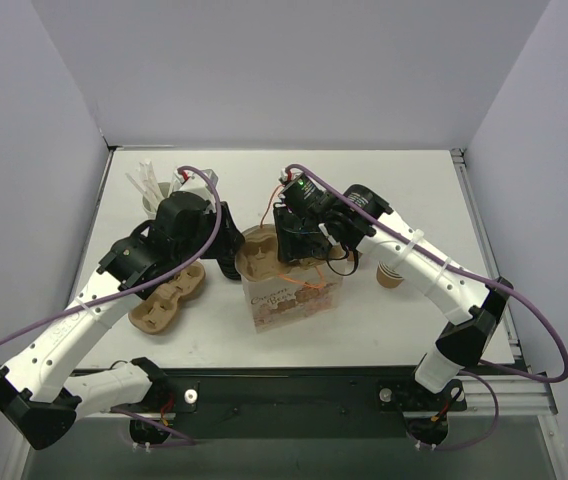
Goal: Pack the takeout coffee
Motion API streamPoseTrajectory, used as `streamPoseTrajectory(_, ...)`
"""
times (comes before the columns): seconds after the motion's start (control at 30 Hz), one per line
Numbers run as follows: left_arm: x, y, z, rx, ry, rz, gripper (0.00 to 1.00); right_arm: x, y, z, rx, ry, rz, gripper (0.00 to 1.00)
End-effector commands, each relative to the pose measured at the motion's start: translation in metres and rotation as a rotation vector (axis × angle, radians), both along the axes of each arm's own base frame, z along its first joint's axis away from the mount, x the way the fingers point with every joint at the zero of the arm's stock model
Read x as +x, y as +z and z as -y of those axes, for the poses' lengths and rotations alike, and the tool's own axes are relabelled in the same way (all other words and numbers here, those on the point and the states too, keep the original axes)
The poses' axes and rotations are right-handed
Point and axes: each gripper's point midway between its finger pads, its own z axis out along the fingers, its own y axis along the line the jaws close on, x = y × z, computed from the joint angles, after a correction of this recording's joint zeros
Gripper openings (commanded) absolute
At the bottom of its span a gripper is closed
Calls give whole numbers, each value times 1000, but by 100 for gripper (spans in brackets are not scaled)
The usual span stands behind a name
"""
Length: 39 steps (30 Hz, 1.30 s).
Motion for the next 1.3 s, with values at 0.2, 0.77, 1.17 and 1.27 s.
streamPoseTrajectory(0.2, 9, 9, -6, 25, 22, 48, 50, -3, 4, 31, -82, -53, 16, 31)
streamPoseTrajectory(0.77, 9, 10, -10, 54, 24, 56, 49, -1, 1, 35, -116, -54, 19, 31)
streamPoseTrajectory(1.17, 9, 6, -11, 63, 26, 45, 49, 5, 21, 37, -62, -95, 90, 31)
streamPoseTrajectory(1.27, 9, 2, -11, 68, 29, 42, 49, 8, 25, 41, -59, -123, 120, 31)
